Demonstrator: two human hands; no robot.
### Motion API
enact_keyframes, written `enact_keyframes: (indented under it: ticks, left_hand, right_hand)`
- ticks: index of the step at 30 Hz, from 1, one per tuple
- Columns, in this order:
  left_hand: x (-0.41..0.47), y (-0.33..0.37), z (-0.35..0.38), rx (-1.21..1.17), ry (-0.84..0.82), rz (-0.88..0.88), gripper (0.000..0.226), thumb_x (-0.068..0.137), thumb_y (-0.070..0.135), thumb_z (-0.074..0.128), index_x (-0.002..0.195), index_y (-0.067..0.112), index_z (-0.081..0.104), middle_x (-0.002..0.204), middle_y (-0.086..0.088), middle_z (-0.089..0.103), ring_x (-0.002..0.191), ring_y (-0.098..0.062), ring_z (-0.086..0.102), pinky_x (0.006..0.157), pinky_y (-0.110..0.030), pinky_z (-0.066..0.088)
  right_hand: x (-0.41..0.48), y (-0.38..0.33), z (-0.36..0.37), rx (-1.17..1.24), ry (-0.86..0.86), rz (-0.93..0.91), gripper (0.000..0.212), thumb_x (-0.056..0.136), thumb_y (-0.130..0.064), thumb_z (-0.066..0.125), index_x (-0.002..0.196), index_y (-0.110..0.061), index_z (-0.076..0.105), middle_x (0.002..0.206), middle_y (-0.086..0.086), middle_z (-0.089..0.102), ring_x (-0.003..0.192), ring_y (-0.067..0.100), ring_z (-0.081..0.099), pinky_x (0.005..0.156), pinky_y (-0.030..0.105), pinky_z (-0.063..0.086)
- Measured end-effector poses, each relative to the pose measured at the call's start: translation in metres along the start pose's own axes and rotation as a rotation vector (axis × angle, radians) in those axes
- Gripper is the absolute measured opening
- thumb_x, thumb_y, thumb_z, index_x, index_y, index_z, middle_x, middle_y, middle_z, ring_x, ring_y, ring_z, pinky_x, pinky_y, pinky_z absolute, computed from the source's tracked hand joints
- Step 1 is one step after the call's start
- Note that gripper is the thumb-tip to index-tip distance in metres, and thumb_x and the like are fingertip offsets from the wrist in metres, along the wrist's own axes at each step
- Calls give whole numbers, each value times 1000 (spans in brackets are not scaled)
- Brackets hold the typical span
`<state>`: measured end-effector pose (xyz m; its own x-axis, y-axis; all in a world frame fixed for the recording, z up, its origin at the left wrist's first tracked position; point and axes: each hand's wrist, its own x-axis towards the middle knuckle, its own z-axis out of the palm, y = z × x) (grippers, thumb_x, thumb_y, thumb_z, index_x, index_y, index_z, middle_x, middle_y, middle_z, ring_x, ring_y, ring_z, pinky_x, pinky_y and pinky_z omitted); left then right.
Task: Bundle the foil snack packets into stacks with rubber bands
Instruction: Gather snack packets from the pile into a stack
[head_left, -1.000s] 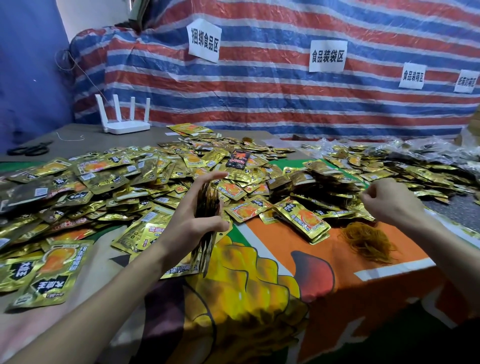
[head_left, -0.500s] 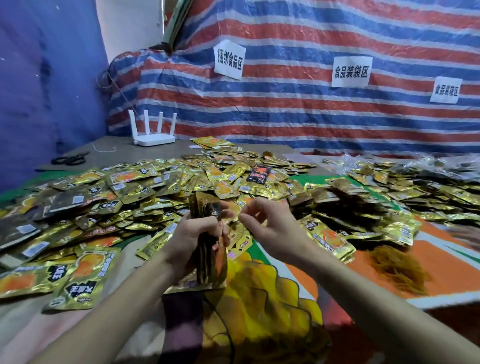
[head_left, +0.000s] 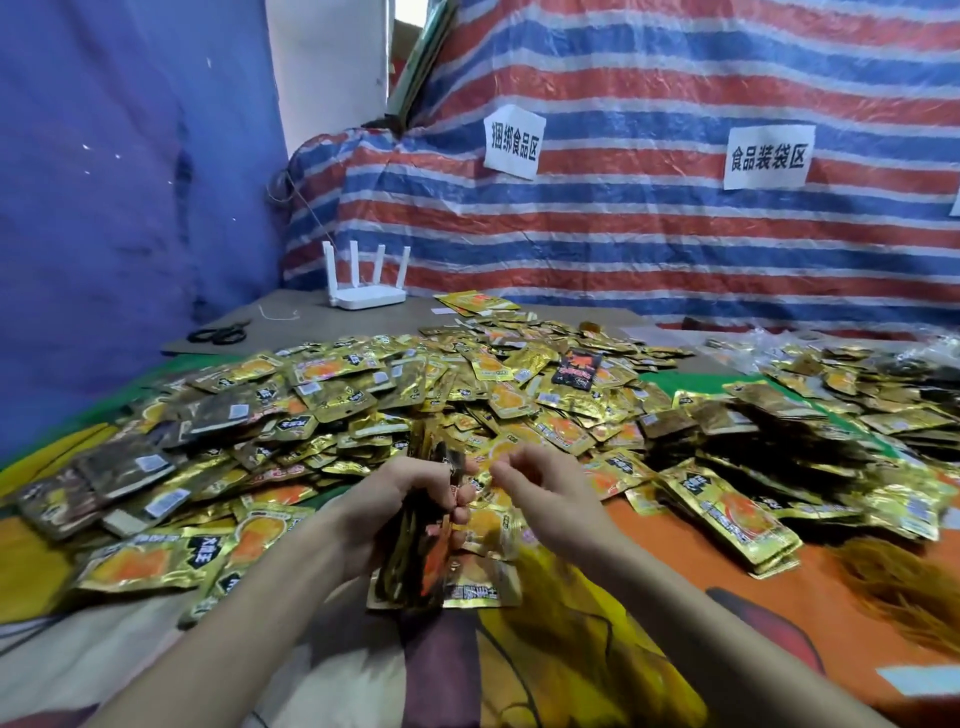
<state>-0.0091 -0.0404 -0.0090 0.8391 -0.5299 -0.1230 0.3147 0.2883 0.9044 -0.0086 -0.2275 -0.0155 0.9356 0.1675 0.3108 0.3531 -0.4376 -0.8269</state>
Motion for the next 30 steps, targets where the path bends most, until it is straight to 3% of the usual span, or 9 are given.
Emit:
enact_keyframes:
  ticks: [6,9,11,14,17,20,23,26,30]
  left_hand:
    - [7,-9,-7,-205,-5,5,58,47,1,62,104,3,51,76,-6,44,63,-18,45,59,-31,39]
    - [7,-12,-5,-221,-15,12,52,46,2,61,97,5,49,75,-6,43,61,-18,44,57,-31,41]
    - [6,-13,-2,-199,-38,2,44,46,4,61,88,7,48,73,-5,40,62,-19,41,59,-32,38]
    - [1,-14,4,-170,-64,33,35,51,4,55,86,8,51,73,-5,40,64,-19,40,60,-32,38]
    - [-6,-19,8,-66,-75,36,19,54,7,59,73,6,63,71,-9,47,65,-22,43,59,-35,46]
    - [-5,-27,8,-61,-50,156,47,56,5,63,103,6,68,79,-14,43,70,-24,41,67,-39,42]
    - [-2,-31,6,46,18,363,88,63,-1,66,139,42,54,90,-25,54,78,-31,53,72,-47,41]
    - [-6,-31,4,237,80,380,75,68,1,73,136,28,55,90,-14,68,76,-30,66,66,-43,55]
    - [-10,-29,3,224,40,247,46,70,-2,68,113,9,55,76,-11,59,63,-25,60,55,-36,52]
  right_hand:
    - [1,-4,-8,1045,-259,333,17,74,-13,52,59,-12,58,75,9,62,75,22,57,77,32,43]
    - [1,-3,-5,1282,-224,332,10,77,-7,47,70,-6,55,69,9,55,68,25,59,87,38,51]
    - [2,-4,-3,1413,-186,308,20,79,1,49,86,2,68,75,10,62,57,20,57,74,38,59]
    - [3,-6,2,1373,-166,277,35,85,1,58,113,-10,75,111,8,75,50,9,59,48,22,55]
    - [1,-5,10,1264,-172,232,48,86,-3,63,131,-17,64,130,10,68,81,20,76,50,22,59]
    - [1,-4,9,1232,-153,185,51,86,-4,65,135,-14,60,132,14,66,113,35,69,59,32,63]
    - [-1,-4,4,1191,-141,157,57,82,-7,71,137,-13,59,133,15,66,118,40,65,67,44,64]
    - [-4,-5,0,1084,-117,119,67,71,-15,81,135,-16,62,130,15,67,116,39,66,73,54,61]
    - [-11,-5,-5,917,-62,76,60,70,-15,85,128,-20,69,125,13,70,114,34,68,71,54,61]
